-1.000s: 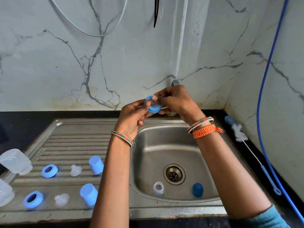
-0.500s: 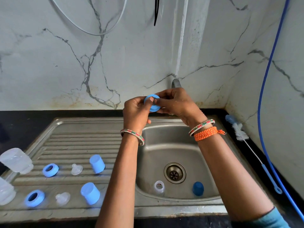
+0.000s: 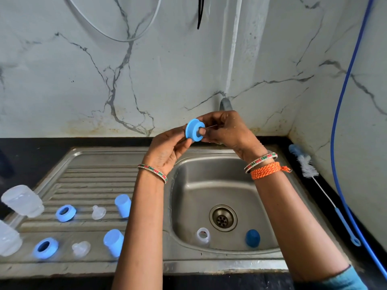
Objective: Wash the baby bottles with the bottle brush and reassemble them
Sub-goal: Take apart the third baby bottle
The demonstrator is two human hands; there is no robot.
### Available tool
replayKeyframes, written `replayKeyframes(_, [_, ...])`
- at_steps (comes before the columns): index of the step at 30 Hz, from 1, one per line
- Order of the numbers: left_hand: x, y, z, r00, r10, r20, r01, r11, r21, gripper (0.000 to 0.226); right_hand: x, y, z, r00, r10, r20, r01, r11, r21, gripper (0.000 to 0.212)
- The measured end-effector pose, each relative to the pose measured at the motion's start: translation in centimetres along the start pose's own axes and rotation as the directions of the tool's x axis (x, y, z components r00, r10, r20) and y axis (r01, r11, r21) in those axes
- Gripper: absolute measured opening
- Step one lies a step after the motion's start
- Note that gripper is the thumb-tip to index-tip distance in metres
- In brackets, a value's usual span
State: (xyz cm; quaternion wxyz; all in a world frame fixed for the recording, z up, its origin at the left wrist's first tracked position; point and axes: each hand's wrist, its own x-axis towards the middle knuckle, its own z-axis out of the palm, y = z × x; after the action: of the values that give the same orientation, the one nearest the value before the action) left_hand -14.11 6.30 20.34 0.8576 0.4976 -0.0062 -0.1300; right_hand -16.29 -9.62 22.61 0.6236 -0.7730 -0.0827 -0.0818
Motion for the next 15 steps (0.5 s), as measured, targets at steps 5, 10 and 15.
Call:
replayKeyframes(5, [0.7, -1.0, 0.2, 0.999, 0.027, -0.022, -0.026, 0.999, 0.022, 0.011, 0.5, 1.1, -0.1, 0.997, 0.078, 0.014, -0.079, 0.986, 0.148, 0.015])
replayKeyframes(10, [2.0, -2.9, -0.4, 0.995, 0.058, -0.077, -0.047, 0.991, 0.128, 0.022, 0.4, 2.9, 0.1, 0.975, 0.212, 0.062, -0.220, 0.901, 0.373, 0.016])
replayKeyframes(15, [3.3, -5.7, -1.7, 1.000, 0.019, -0.015, -0.013, 0.938, 0.345, 0.048, 1.4, 6.2, 1.4, 0.940, 0.339, -0.025, -0.318, 0.902, 0.292, 0.013])
